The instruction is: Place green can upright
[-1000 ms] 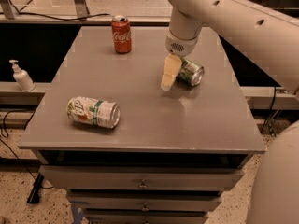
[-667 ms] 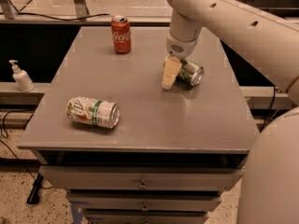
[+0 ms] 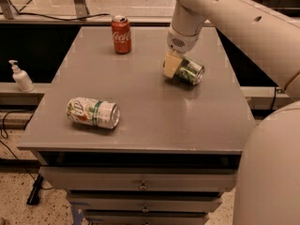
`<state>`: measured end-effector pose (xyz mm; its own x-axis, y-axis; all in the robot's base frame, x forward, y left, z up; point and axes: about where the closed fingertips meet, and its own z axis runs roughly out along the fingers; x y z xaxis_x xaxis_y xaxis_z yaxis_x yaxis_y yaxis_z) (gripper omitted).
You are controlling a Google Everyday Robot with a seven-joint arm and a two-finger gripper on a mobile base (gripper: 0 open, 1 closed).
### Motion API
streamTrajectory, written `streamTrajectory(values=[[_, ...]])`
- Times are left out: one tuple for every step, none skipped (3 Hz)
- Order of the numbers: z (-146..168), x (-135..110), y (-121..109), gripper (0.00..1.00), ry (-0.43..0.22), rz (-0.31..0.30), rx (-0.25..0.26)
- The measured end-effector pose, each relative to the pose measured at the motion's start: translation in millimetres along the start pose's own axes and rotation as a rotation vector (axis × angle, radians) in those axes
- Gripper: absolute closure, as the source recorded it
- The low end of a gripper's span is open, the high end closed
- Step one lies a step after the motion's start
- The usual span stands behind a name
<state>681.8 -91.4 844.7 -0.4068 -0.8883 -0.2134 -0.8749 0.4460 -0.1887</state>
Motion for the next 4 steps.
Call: streamTrajectory(values=[[-21.3,-12.2,-5.6,0.87,-0.106,0.014,-0.034],[-42.8,-19.9,-10.9,1.00,-0.273,0.047,-0.090],[-51.5,-15.4,-14.9,1.00,-0.483,0.100,-0.172],[-61.9,-9.1,-16.5,1.00,-0.722,0.141,-0.243]])
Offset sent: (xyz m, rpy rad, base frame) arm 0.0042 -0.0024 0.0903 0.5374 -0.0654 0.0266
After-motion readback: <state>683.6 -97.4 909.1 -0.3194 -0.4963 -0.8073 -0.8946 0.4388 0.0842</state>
